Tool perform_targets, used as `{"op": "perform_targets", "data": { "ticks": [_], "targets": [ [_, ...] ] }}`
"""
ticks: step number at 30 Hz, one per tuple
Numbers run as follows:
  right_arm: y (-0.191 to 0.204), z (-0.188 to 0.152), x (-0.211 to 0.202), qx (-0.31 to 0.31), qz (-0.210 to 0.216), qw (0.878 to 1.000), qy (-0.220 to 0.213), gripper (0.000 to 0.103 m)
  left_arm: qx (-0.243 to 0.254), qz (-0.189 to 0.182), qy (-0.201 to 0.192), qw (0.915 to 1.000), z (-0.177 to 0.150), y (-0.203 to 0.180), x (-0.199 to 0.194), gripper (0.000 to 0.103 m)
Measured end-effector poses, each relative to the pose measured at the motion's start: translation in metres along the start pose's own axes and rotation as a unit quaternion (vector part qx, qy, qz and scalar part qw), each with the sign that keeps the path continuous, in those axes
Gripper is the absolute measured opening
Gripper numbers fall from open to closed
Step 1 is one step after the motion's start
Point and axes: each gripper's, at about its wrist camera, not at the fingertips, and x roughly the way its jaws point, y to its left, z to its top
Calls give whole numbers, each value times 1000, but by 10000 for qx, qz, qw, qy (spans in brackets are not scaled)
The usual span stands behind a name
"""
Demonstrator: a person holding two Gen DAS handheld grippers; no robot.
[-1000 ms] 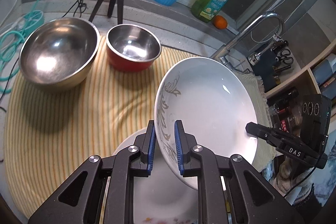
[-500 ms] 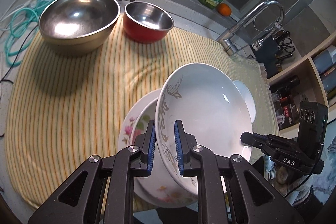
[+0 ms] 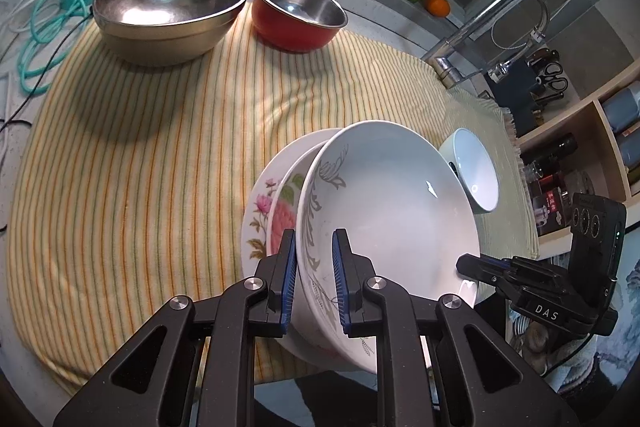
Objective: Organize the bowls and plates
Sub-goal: 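Carry the grey-leaf plate over the stack and lower it onto the rose plate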
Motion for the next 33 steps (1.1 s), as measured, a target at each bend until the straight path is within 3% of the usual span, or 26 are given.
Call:
{"op": "perform_targets", "data": {
  "ticks": [17,33],
  "targets": [
    [8,-3,8,-239,-298,9992,88,14,-21,83,66,9999,-6,6,8,15],
    [20,-3,10,-564,-539,9969,98,28,10,205,3,9998,-4,3,7,15]
  ]
}}
